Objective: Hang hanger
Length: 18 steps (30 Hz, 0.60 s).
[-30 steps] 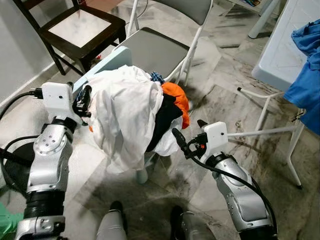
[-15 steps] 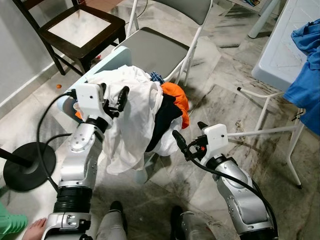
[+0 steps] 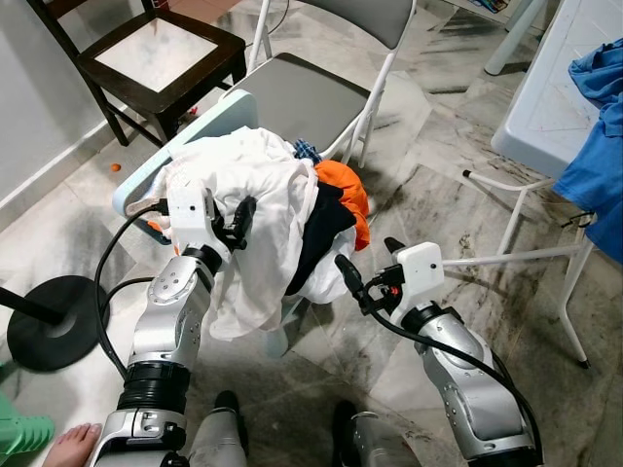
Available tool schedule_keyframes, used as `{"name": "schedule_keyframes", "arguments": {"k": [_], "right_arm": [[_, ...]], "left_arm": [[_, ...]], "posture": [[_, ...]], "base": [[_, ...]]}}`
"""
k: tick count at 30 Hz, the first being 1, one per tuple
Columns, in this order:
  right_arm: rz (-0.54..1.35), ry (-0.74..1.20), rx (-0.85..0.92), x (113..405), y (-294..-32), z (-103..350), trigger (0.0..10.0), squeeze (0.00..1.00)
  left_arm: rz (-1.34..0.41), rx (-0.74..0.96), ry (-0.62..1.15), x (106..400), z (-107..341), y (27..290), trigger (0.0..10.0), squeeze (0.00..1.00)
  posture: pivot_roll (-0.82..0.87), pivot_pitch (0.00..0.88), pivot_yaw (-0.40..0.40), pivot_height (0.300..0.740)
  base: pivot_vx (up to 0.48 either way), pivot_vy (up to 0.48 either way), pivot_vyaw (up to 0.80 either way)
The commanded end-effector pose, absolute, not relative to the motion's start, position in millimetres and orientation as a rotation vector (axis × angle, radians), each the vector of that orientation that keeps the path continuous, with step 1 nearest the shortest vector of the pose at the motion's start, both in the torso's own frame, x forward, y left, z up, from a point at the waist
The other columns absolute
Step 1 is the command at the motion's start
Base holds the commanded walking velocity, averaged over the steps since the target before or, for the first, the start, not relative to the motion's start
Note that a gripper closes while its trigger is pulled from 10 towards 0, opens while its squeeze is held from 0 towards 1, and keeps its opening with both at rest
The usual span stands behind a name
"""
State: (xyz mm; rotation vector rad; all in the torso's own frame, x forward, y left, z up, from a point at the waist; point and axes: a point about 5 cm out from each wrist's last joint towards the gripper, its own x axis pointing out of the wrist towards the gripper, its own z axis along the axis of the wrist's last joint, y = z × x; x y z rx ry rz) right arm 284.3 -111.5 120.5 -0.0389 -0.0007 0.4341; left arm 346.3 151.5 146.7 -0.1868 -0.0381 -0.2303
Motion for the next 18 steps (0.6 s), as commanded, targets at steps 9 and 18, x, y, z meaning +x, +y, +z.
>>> {"name": "schedule_keyframes", "arguments": {"k": [9, 18], "right_arm": [[0.427, 0.012, -0.039, 283.5, -111.8, 117.8, 10.0, 0.00], [0.418, 0.009, -0.039, 284.5, -112.2, 118.4, 10.0, 0.00]], "left_arm": [[-0.117, -0.147, -0.099, 347.8, 157.4, 172.0, 0.0, 0.00], [-0.017, -0.078, -0.224, 344.6, 175.9, 180.6, 0.0, 0.00]], "posture": [[0.07, 0.308, -0.070, 0.740], [0.07, 0.306, -0.070, 0.740]], "base": [[0.000, 0.000, 0.00], [0.000, 0.000, 0.00]]}}
